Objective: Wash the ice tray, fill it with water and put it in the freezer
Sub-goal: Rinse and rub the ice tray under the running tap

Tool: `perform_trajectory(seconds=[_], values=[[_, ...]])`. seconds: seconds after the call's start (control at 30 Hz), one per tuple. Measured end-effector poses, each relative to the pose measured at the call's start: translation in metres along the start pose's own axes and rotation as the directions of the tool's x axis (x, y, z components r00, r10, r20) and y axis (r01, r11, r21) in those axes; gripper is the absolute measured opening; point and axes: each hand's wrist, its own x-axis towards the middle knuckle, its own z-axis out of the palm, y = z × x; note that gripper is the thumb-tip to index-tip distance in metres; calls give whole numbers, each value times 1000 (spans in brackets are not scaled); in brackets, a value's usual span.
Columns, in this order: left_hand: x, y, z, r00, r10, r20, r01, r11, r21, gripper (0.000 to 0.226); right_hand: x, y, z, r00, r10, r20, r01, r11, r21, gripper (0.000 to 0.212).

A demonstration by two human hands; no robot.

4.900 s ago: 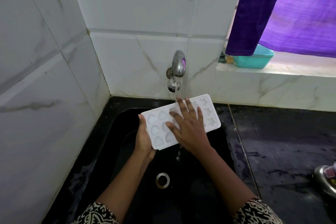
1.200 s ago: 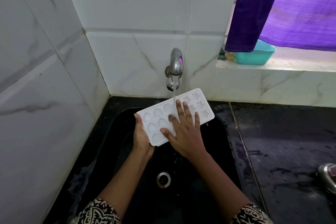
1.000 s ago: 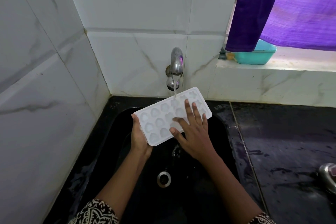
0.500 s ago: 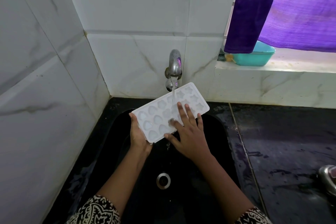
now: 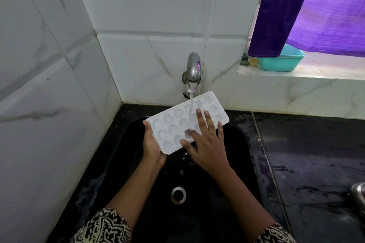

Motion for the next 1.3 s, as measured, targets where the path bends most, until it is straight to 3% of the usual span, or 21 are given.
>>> perform_trajectory(seconds=[0.13,0.23,0.37,0.53,0.67,0.8,0.93,1.1,1.23,1.3], values=[[2,0,1,1000,2,-19,-2,1000,3,77,-5,1,3,999,-38,33,38,999,-13,52],[2,-4,-1,1000,1,-11,-1,1000,3,77,-5,6,1,999,38,12,-38,999,-18,45],[2,-3,-1,1000,7,-13,-7,1000,-12,76,-12,-6,10,999,19,40,-18,999,-33,60],[2,-7,-6,999,14,-50,-12,999,38,76,-7,1,4,997,68,41,-67,998,-15,48],[3,-3,-3,998,0,-57,1,1000,21,77,-8,-8,9,998,-5,67,8,999,-45,61],[3,-7,-3,998,5,-59,-2,999,42,76,-5,5,2,996,58,64,-55,998,-40,47],[3,-7,-1,999,-9,-43,10,1000,21,79,-9,-5,8,997,5,76,-3,1000,-31,61],[2,-13,-7,999,2,-46,0,999,36,76,-12,4,5,996,69,54,-67,997,-36,51],[1,-12,-4,999,-9,-40,10,1000,25,82,-22,-8,14,994,59,94,-56,998,-38,64],[0,-13,-8,999,0,-44,2,999,35,81,-22,0,10,994,70,80,-65,996,-63,57]])
